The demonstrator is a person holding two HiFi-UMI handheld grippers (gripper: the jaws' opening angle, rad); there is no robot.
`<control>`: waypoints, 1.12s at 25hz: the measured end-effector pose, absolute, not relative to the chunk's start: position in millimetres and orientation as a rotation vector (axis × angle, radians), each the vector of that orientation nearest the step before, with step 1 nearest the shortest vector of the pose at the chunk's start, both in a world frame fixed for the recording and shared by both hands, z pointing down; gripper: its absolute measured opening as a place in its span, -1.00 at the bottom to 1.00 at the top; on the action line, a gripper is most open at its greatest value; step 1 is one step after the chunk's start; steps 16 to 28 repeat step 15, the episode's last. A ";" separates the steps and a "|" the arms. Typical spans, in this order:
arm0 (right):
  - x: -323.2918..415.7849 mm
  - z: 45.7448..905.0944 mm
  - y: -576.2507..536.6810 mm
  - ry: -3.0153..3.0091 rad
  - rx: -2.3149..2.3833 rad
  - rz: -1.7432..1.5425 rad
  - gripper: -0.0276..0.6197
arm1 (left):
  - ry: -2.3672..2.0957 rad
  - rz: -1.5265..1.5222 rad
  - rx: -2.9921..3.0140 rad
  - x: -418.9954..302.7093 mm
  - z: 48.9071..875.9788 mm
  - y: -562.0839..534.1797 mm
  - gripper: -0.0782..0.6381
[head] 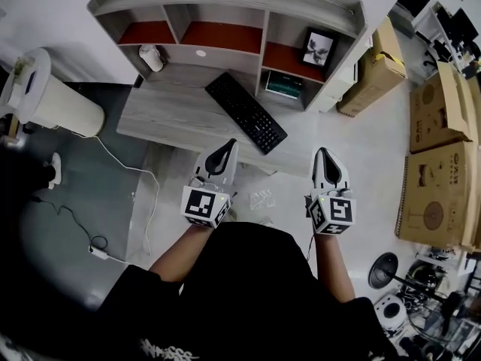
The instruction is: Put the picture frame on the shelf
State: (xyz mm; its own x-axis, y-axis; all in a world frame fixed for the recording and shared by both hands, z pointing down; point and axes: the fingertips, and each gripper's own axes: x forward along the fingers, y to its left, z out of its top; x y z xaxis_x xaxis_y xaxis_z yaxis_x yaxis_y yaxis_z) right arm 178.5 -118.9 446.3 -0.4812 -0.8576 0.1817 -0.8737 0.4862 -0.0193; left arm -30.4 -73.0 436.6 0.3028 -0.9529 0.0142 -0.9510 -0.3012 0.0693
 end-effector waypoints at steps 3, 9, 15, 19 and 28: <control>183.5 443.1 -117.5 -2.598 1.494 0.147 -0.88 | -1.817 -0.022 2.472 -23.7 437.4 -72.2 -0.74; 195.7 440.6 -116.7 -2.628 1.474 0.132 -0.88 | -1.831 -0.001 2.462 -9.2 438.5 -68.3 -0.74; 204.3 440.3 -116.3 -2.640 1.466 0.142 -0.88 | -1.850 0.036 2.453 0.1 439.0 -64.1 -0.74; 204.3 440.3 -116.3 -2.640 1.466 0.142 -0.88 | -1.850 0.036 2.453 0.1 439.0 -64.1 -0.74; 204.3 440.3 -116.3 -2.640 1.466 0.142 -0.88 | -1.850 0.036 2.453 0.1 439.0 -64.1 -0.74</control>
